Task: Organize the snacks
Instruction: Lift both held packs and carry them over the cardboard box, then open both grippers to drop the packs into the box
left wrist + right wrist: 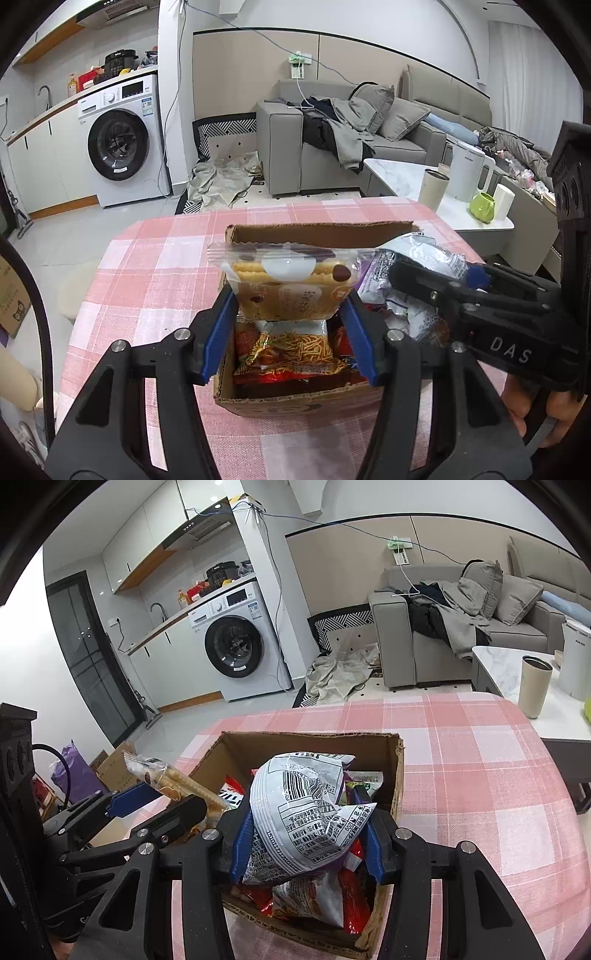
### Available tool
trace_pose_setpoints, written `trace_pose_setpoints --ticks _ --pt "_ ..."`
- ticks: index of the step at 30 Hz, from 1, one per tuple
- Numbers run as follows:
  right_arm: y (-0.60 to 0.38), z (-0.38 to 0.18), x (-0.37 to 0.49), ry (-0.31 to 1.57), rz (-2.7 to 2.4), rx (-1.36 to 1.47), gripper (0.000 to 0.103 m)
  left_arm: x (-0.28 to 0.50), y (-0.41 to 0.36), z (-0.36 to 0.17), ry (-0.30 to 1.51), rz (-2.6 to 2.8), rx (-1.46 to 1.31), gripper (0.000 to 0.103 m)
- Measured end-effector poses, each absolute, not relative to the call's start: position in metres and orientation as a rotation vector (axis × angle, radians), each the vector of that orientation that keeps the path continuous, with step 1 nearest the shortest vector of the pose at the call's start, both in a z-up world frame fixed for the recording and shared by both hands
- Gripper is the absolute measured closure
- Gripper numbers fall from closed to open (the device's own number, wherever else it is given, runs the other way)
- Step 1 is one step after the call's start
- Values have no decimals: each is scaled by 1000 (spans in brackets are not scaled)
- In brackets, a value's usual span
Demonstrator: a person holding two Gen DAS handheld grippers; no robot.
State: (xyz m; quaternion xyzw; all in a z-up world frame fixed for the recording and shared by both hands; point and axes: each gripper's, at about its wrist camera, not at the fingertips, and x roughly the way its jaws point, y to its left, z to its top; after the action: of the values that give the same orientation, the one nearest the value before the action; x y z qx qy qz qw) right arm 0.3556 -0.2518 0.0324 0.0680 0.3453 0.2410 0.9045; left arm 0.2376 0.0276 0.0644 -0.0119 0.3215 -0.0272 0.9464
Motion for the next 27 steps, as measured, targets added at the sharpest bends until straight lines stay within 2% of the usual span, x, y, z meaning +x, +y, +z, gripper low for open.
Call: trace_pose_setpoints --ticks 6,9,12,14,16,18,20,22,24,25,27 --pt "-251 28 362 727 494 139 52 249 35 53 668 -65 -28 48" --pt "-253 29 361 729 504 144 47 249 35 53 672 -66 -23 48" --pt "-258 30 359 726 505 144 36 248 36 52 671 -62 -15 37" --pt "-262 31 356 723 521 146 32 242 37 52 662 -60 -15 25" --pt "-263 32 353 719 537 141 29 237 38 52 653 -68 -13 23" --pt "-264 36 348 708 568 136 19 233 39 53 652 -76 -18 22" --pt "-267 41 341 677 560 123 4 225 41 55 645 -81 -28 17" --pt "-269 45 336 661 559 115 3 218 43 57 638 -87 -41 17" --pt "-272 47 332 664 560 112 2 209 46 59 630 -88 -57 11" --pt "-274 49 330 662 561 111 1 205 46 60 623 -87 -60 1" --pt "-278 50 325 654 573 111 1 193 48 63 585 -81 -61 1"
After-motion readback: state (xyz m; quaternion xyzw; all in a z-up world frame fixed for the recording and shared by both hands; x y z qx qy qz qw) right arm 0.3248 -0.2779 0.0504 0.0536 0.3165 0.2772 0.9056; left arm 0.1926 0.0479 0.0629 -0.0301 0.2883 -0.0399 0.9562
